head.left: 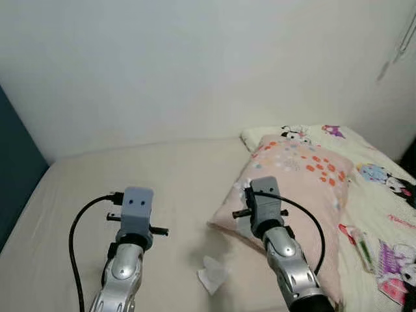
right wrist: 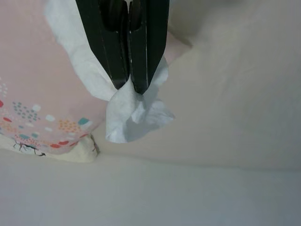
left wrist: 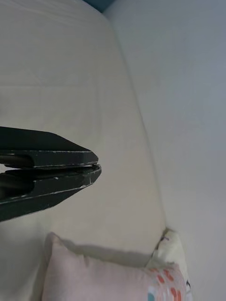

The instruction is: Clean up the room

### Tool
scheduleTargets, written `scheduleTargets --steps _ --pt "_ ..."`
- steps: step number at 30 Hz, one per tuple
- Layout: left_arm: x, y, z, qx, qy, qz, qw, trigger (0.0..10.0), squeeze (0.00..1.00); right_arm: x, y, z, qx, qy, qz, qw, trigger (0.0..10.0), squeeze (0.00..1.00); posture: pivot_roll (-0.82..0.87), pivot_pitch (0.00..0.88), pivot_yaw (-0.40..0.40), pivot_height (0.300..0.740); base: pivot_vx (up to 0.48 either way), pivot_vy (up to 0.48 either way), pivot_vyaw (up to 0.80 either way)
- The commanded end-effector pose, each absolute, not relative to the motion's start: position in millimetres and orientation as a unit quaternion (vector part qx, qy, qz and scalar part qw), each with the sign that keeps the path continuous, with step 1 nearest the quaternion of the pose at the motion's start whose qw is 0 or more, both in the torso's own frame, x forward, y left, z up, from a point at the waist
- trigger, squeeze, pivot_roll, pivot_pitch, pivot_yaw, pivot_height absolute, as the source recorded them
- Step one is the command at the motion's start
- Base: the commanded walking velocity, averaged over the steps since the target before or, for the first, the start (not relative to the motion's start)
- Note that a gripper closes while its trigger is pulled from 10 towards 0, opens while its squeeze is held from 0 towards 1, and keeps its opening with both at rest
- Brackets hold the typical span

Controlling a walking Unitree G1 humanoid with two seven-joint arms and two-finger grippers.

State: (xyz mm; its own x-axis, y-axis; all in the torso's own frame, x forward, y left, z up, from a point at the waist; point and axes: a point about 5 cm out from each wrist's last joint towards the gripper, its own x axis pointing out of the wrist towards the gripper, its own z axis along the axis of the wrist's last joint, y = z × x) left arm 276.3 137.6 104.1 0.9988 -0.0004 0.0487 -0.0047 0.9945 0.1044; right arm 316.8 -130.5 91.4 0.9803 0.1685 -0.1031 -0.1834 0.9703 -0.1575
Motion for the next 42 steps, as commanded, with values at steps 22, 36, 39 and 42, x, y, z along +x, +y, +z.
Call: scheduleTargets --steps 22,36,39,42 --pt "269 138 78 0.058 0.032 -0.019 0.998 10.0 0.0 307 -126 54 -0.072 0.127 0.091 0.985 10.0 0.0 -0.01 0.0 -0.017 0.74 0.0 0.0 0.0" --pt "267 140 74 0.067 0.034 -0.021 0.997 10.0 0.0 305 -132 46 -0.091 0.137 0.084 0.983 10.0 0.0 -0.01 0.0 -0.015 0.74 0.0 0.0 -0.67" --pt "266 143 72 0.066 0.037 -0.019 0.997 10.0 0.0 302 -136 43 -0.089 0.143 0.082 0.982 10.0 0.0 -0.01 0.0 -0.015 0.74 0.0 0.0 -0.8" --pt "266 143 73 0.065 0.037 -0.019 0.997 10.0 0.0 302 -137 42 -0.085 0.145 0.078 0.983 10.0 0.0 -0.01 0.0 -0.015 0.74 0.0 0.0 -0.8"
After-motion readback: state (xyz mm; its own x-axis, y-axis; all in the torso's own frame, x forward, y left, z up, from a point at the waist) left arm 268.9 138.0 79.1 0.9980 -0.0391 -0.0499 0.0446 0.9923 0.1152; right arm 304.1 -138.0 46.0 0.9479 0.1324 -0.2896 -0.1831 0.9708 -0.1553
